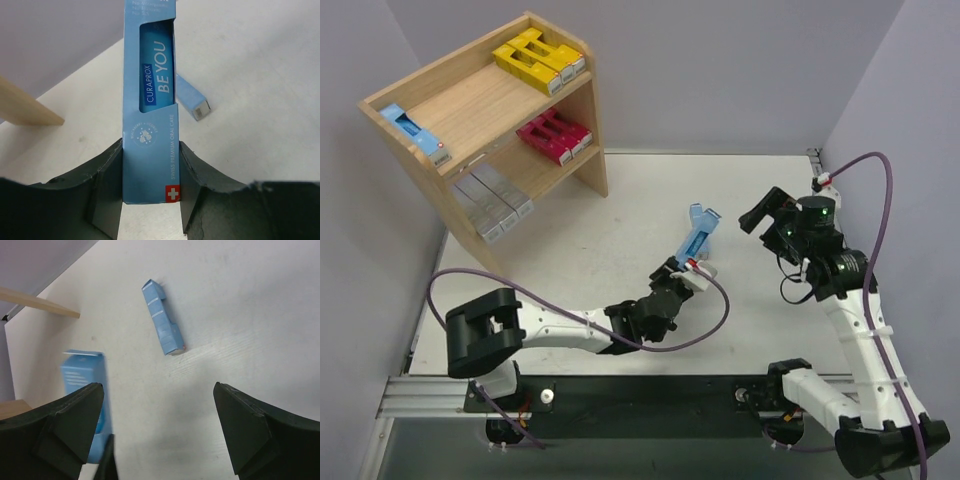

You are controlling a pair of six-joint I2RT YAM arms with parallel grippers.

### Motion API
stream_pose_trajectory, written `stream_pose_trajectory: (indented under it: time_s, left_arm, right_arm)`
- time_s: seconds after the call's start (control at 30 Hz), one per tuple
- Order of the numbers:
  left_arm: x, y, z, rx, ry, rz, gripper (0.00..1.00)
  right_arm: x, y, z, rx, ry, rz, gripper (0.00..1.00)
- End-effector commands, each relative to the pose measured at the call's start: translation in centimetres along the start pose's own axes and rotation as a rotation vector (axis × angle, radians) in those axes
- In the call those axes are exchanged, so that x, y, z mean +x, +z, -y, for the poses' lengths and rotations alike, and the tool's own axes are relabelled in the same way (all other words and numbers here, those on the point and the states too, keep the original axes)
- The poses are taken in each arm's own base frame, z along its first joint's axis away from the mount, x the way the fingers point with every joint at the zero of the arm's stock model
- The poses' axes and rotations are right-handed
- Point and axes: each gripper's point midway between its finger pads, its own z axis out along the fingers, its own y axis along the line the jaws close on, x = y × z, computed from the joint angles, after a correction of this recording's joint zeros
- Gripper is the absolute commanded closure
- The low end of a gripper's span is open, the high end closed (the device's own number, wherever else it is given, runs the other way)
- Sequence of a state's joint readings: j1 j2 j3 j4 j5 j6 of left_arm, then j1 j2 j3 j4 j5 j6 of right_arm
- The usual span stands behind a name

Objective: Place and organize the toothpastes onto the shelf
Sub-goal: Place the toothpaste on the shelf.

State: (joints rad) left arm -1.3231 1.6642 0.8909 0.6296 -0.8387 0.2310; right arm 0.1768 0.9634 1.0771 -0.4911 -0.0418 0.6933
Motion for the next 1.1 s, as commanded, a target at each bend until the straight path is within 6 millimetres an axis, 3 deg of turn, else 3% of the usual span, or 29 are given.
stream_pose_trajectory:
  time_s: [0.0, 0.03, 0.23, 0.27, 0.37, 0.4, 0.47, 0.5, 0.63, 0.87, 0.93, 0.97, 1.03, 1.07]
  left_arm:
    - [-6.5, -0.7, -7.0, -0.211, -0.179, 0.034, 0.76]
    - [-7.7, -1.0, -9.0, -0.248, -0.219, 0.039, 0.78]
    - [-12.4, -2.5, -16.1, -0.386, -0.255, 0.038, 0.8]
    - [-14.4, -3.0, -18.4, -0.443, -0.286, 0.052, 0.82]
    - [-15.7, -4.5, -22.8, -0.578, -0.286, 0.014, 0.82]
    - [-17.4, -5.2, -24.3, -0.607, -0.319, 0.033, 0.82]
    - [-18.2, -6.1, -26.3, -0.654, -0.295, 0.015, 0.82]
    - [-19.7, -6.8, -28.3, -0.698, -0.322, 0.031, 0.82]
    - [-20.2, -7.9, -32.6, -0.811, -0.257, -0.05, 0.82]
    - [-21.0, -9.8, -39.6, -0.964, -0.328, -0.016, 0.84]
    - [-20.1, -9.3, -40.9, -0.968, -0.322, -0.044, 0.84]
    - [-20.8, -9.8, -41.8, -0.971, -0.354, -0.026, 0.84]
    - [-19.1, -9.0, -42.5, -0.961, -0.389, -0.08, 0.84]
    - [-19.4, -9.4, -44.0, -0.956, -0.438, -0.062, 0.83]
  right_arm:
    - [-2.7, -2.1, 3.0, 0.106, -0.077, 0.163, 0.01]
    - [-2.7, -2.2, 3.4, 0.12, -0.089, 0.173, 0.0]
    - [-3.7, -3.4, 5.1, 0.178, -0.108, 0.246, 0.0]
    - [-3.6, -3.3, 5.2, 0.183, -0.116, 0.245, 0.0]
    - [-3.0, -2.9, 5.9, 0.202, -0.114, 0.231, 0.0]
    - [-2.8, -2.8, 6.1, 0.209, -0.11, 0.229, 0.0]
    - [-2.5, -2.6, 6.4, 0.216, -0.107, 0.223, 0.0]
    - [-2.2, -2.4, 6.6, 0.221, -0.109, 0.213, 0.0]
    - [-2.0, -2.2, 6.8, 0.226, -0.109, 0.202, 0.0]
    - [-1.8, -2.1, 6.7, 0.219, -0.11, 0.196, 0.0]
    - [-1.7, -2.2, 6.7, 0.217, -0.109, 0.195, 0.0]
    - [-1.7, -2.2, 6.6, 0.215, -0.106, 0.194, 0.0]
    - [-1.7, -2.4, 6.5, 0.207, -0.104, 0.196, 0.0]
    - [-1.6, -2.5, 6.5, 0.204, -0.099, 0.196, 0.0]
